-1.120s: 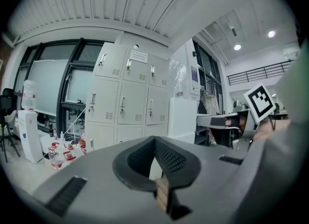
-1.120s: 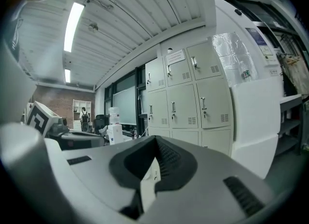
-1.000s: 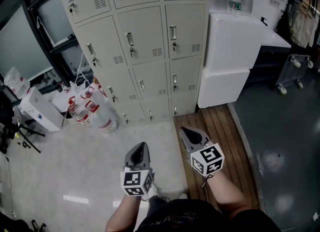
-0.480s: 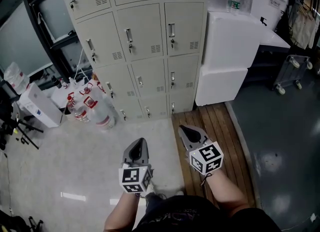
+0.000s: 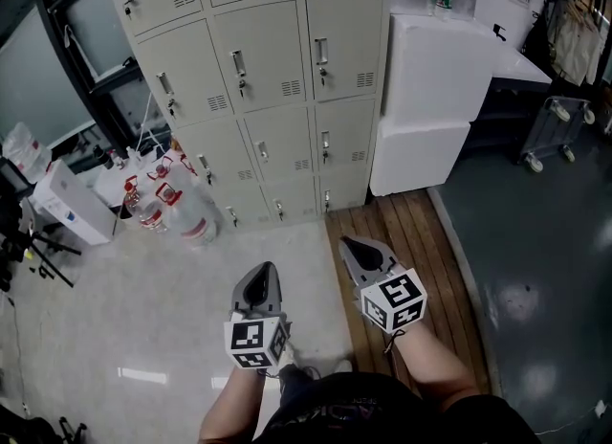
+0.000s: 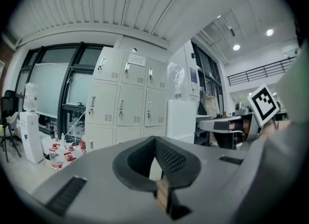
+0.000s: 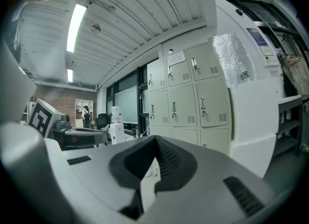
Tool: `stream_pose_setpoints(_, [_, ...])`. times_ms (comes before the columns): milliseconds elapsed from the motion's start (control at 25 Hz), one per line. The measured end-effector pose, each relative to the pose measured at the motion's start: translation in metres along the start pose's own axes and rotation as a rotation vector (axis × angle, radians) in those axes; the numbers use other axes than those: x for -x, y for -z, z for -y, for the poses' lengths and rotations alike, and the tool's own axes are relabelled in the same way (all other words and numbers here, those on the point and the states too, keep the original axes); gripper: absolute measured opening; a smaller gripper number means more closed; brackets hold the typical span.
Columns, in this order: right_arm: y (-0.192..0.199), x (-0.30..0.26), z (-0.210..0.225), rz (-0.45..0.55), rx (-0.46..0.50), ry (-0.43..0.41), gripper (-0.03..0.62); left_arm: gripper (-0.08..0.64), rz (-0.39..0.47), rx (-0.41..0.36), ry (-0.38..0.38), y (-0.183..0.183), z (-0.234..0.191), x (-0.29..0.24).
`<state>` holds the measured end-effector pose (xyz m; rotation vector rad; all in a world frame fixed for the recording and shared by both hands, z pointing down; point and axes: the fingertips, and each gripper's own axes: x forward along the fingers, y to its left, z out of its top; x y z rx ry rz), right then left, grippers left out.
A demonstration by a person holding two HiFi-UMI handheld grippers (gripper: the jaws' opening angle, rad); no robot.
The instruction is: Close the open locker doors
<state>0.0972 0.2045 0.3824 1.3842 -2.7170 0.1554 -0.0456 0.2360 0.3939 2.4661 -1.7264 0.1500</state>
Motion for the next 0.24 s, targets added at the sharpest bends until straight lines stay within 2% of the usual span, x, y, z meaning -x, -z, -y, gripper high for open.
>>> stream_pose_setpoints(240, [0.0045,-0.0037,0.0014,-0.004,-0.008,0.004,0.0,0.003,0.01,-0.007,0.004,-0.0003,-0.0019,-0.0049])
